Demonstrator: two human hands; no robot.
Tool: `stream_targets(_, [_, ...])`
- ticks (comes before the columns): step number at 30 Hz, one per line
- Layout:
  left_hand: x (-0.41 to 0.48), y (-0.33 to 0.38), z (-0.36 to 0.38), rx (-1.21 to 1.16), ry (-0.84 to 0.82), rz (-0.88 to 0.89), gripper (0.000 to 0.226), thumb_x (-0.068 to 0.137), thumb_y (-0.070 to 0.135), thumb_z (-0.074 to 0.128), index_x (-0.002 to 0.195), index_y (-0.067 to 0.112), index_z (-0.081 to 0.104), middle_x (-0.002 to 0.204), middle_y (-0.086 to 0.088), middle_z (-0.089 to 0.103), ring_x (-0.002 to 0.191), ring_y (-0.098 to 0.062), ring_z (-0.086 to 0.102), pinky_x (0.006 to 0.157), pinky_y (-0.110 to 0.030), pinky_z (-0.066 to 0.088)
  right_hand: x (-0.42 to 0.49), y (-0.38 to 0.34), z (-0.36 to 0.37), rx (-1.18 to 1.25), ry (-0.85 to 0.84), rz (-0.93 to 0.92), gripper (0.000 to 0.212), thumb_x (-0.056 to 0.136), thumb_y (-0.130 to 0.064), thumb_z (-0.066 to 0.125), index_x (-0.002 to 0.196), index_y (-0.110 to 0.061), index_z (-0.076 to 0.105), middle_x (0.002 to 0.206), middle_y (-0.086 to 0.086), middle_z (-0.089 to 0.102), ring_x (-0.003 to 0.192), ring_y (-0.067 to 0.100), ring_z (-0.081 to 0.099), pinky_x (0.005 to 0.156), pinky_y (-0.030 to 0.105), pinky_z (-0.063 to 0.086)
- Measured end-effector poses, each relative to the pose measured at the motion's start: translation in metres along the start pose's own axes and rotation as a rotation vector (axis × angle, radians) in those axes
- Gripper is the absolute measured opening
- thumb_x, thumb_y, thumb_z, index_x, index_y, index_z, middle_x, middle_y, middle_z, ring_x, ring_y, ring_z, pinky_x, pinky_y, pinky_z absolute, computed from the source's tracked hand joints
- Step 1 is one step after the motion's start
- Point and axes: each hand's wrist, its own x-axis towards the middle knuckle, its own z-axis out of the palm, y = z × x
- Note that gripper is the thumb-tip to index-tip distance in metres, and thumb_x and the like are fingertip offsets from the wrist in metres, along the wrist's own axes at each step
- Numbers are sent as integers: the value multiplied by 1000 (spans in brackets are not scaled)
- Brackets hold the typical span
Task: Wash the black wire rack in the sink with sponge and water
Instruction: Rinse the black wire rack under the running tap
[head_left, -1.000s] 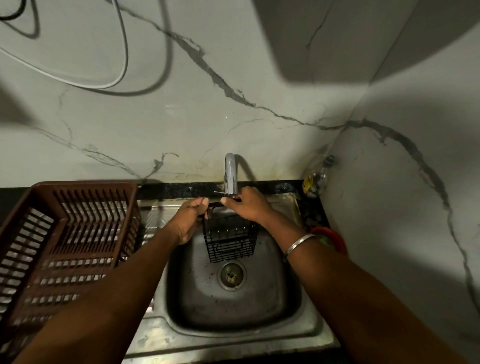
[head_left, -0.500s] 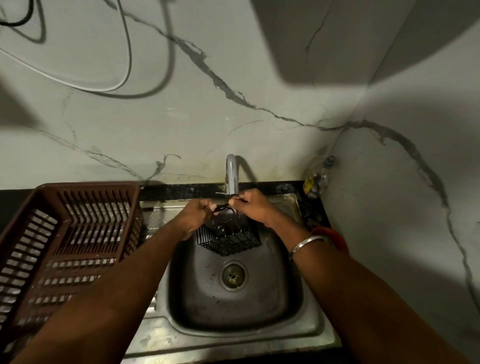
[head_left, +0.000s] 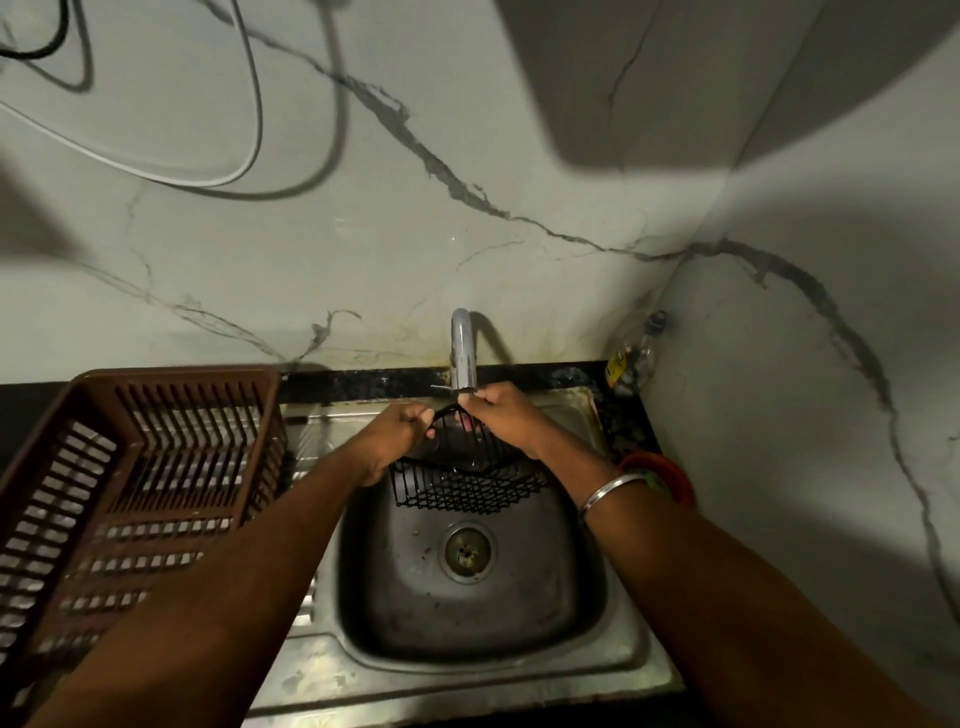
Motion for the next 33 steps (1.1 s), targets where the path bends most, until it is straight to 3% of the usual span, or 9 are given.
stream_targets(6, [0, -6, -4, -204, 14, -28, 19, 112, 14, 51, 108, 9, 68, 94, -7, 68, 84, -15, 63, 73, -22, 54, 1, 2, -5, -105, 68, -17, 38, 107, -44, 57, 93, -13, 75, 73, -5, 67, 64, 8, 62, 60, 24, 48])
stream_targets(10, [-4, -1, -4, -264, 100, -45, 29, 114, 20, 45, 99, 10, 68, 88, -6, 71, 81, -16, 64, 66, -22, 57, 2, 13, -6, -169, 98, -8, 56, 106, -48, 56, 80, -1, 69, 59, -3, 55, 49, 9, 47, 56, 28, 38])
stream_targets(13, [-5, 10, 2, -269, 158, -12, 43, 116, 34, 42, 90, 11, 68, 72, 2, 70, 71, -12, 65, 60, -15, 53, 7, 9, 4, -211, 137, -13, 54, 104, -51, 59, 69, -10, 68, 56, -2, 59, 49, 13, 53, 56, 30, 41])
stream_targets(15, [-7, 13, 4, -212, 123, 37, 45, 113, 40, 47, 92, 8, 72, 74, 0, 72, 68, -9, 68, 63, -17, 55, 7, 7, 9, -279, 130, -39, 53, 104, -54, 57, 66, -17, 66, 59, -3, 64, 51, 15, 58, 56, 31, 45])
stream_targets(17, [-3, 9, 6, -139, 115, 80, 30, 110, 28, 57, 88, 12, 68, 71, 2, 67, 67, -9, 62, 66, -26, 52, 5, 3, 14, -365, 119, -62, 49, 103, -55, 57, 72, -19, 70, 67, 1, 69, 59, 18, 66, 57, 34, 52])
stream_targets(21, [-1, 3, 9, -138, 166, 50, 32, 110, 12, 56, 78, 14, 56, 57, 13, 60, 54, 4, 54, 55, -15, 46, 5, 15, -4, -382, 118, -86, 32, 102, -48, 64, 77, -28, 72, 70, -3, 70, 62, 14, 65, 63, 35, 56])
stream_targets(23, [-1, -3, 5, -164, 165, 53, 33, 109, 12, 56, 76, 15, 56, 60, 11, 59, 57, 0, 53, 57, -17, 46, 4, 21, -17, -436, 128, -85, 30, 102, -48, 63, 75, -37, 67, 72, -5, 68, 67, 14, 66, 66, 36, 55])
stream_targets(28, [6, -13, -6, -175, 168, 36, 42, 108, 22, 61, 67, 26, 61, 68, 4, 59, 70, -15, 52, 73, -37, 46, 8, 9, -2, -513, 172, -91, 34, 104, -49, 57, 89, -24, 74, 76, -4, 69, 70, 14, 67, 62, 34, 56])
stream_targets(33, [3, -19, -24, -161, 193, 98, 49, 109, 16, 58, 62, 27, 58, 63, 7, 50, 67, -12, 43, 68, -33, 38, 2, 17, -29, -538, 189, -55, 46, 105, -53, 53, 73, -21, 63, 73, 1, 67, 67, 19, 67, 65, 35, 55])
